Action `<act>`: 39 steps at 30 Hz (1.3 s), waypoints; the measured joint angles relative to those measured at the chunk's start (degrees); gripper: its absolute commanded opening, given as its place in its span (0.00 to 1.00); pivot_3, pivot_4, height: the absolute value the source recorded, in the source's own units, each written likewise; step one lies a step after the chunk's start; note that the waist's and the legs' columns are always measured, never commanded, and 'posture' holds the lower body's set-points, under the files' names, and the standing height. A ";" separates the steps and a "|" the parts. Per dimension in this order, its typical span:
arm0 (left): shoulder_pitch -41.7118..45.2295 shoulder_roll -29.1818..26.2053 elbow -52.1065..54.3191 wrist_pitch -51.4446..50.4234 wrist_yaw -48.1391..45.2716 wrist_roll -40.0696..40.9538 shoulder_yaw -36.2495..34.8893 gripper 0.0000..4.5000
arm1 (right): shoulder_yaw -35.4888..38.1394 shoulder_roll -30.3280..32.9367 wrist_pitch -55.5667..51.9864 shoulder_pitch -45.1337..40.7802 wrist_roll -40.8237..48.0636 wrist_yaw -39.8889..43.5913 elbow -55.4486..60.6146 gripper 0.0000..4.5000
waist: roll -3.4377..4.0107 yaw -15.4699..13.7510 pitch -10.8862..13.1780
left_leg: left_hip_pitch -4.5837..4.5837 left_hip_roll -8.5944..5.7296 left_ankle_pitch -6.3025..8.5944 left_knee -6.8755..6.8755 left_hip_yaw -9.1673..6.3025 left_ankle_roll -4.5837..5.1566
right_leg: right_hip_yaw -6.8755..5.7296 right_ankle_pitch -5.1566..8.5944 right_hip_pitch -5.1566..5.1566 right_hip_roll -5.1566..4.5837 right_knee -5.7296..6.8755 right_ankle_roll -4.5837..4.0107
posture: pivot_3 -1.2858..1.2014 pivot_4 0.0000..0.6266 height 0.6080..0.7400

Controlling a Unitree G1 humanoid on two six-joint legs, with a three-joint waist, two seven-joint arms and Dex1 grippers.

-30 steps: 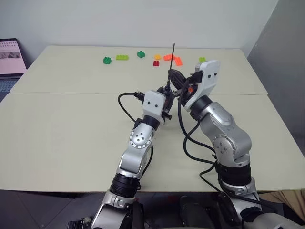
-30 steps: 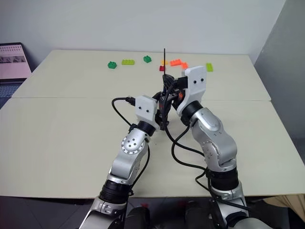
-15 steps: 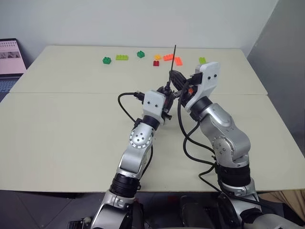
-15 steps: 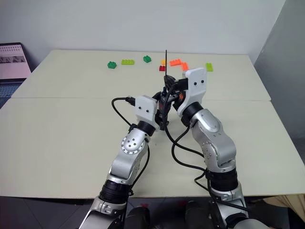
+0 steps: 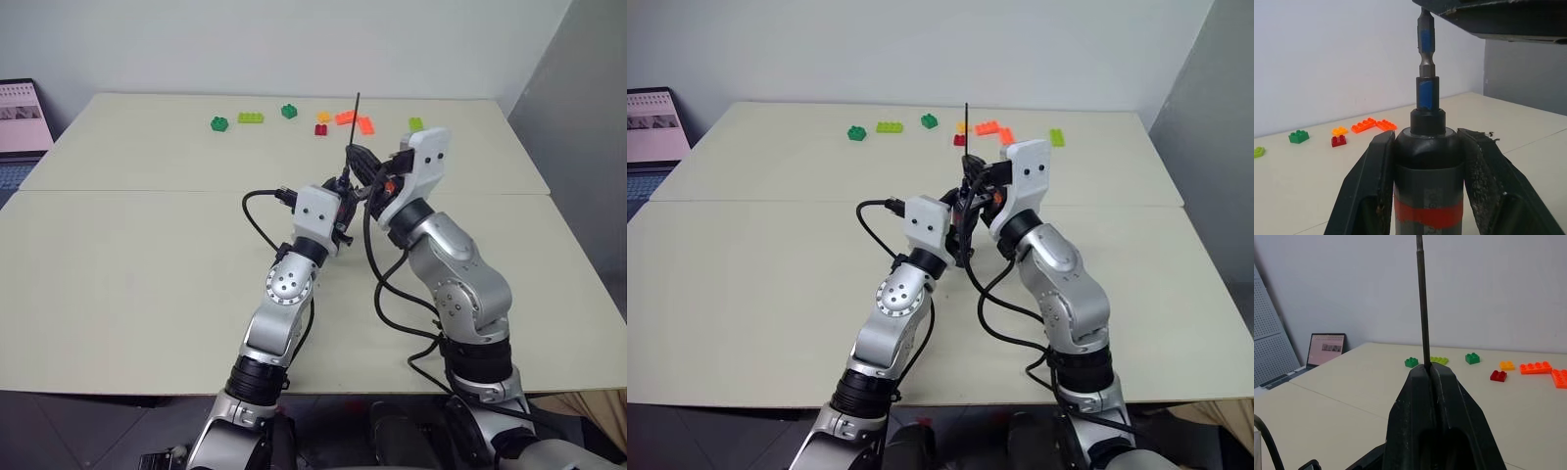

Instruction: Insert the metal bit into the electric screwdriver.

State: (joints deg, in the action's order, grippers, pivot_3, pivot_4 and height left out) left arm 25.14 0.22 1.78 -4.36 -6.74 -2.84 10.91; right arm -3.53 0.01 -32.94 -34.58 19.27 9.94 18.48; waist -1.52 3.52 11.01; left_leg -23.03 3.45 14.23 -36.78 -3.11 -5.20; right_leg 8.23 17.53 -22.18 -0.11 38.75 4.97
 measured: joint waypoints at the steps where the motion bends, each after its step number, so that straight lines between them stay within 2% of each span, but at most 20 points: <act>1: 0.00 0.00 0.00 0.00 0.00 0.00 0.00 0.36 | 0.00 -0.08 0.00 -0.05 0.00 0.00 0.00 0.00 | 0.00 0.00 0.00 | 0.00 0.00 0.00 0.00 0.00 0.00 | 0.00 0.00 0.00 0.00 0.00 0.00 | 0.52 0.24 1.00; 39: -0.01 -0.03 0.08 0.00 -0.01 -0.07 0.01 0.36 | -0.12 -0.07 1.33 0.39 -1.19 -0.25 -0.92 0.00 | 0.00 0.08 0.00 | -0.01 0.00 0.00 0.09 0.01 0.00 | 0.01 0.00 -0.02 0.00 -0.11 0.00 | 0.52 0.24 1.00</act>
State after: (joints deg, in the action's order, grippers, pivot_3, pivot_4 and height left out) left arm 25.13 0.19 1.86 -4.35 -6.74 -2.91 10.91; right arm -3.65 -0.06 -31.61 -34.19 18.08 9.69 17.56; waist -1.52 3.60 11.01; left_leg -23.04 3.46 14.23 -36.69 -3.10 -5.20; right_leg 8.25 17.53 -22.20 -0.11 38.64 4.97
